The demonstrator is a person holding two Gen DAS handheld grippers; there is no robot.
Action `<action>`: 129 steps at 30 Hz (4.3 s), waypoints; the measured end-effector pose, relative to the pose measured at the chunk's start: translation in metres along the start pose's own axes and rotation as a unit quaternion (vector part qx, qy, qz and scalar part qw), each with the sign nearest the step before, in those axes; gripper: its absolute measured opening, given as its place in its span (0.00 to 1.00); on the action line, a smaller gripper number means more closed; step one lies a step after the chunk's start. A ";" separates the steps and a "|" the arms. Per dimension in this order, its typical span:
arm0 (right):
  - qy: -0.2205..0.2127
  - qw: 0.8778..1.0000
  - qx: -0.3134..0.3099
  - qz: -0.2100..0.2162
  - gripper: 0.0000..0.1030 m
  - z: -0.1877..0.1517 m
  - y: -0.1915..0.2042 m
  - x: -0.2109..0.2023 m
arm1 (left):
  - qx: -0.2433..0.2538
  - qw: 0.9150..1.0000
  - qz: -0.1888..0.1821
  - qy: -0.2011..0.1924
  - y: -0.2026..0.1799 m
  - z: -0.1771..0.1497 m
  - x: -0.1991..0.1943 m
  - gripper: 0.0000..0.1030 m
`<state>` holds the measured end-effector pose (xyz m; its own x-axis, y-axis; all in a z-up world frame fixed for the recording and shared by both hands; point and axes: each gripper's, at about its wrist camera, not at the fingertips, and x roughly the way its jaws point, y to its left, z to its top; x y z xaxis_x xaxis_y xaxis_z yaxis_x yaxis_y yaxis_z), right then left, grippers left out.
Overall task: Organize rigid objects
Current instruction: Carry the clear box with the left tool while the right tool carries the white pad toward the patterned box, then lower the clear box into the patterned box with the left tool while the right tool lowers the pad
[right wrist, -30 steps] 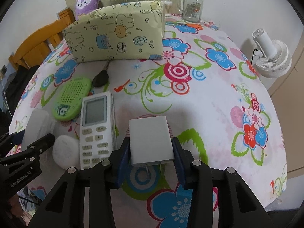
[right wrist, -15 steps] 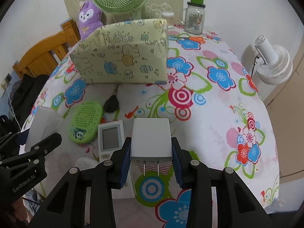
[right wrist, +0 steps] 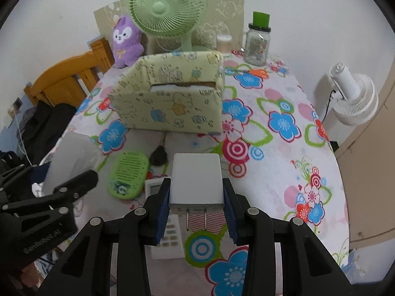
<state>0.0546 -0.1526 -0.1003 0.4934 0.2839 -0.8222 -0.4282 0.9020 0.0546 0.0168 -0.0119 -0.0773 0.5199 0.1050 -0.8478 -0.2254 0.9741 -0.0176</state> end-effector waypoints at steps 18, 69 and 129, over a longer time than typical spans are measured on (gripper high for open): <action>-0.015 0.999 0.028 0.001 0.41 0.029 -0.001 -0.028 | 0.015 0.999 -0.024 -0.016 -0.002 0.037 -0.029 0.58; -0.011 0.999 0.036 -0.003 0.41 0.155 0.006 0.045 | 0.032 0.999 -0.037 -0.020 0.027 0.158 0.039 0.58; 0.093 0.995 0.037 0.021 0.41 0.194 -0.009 0.172 | 0.077 0.993 -0.027 0.081 0.003 0.177 0.141 0.88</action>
<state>0.2901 -0.0487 -0.1327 0.3251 0.2631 -0.9083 -0.3845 0.9143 0.1272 0.2357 0.0415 -0.1030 0.3851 0.0306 -0.9224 -0.0654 0.9978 0.0058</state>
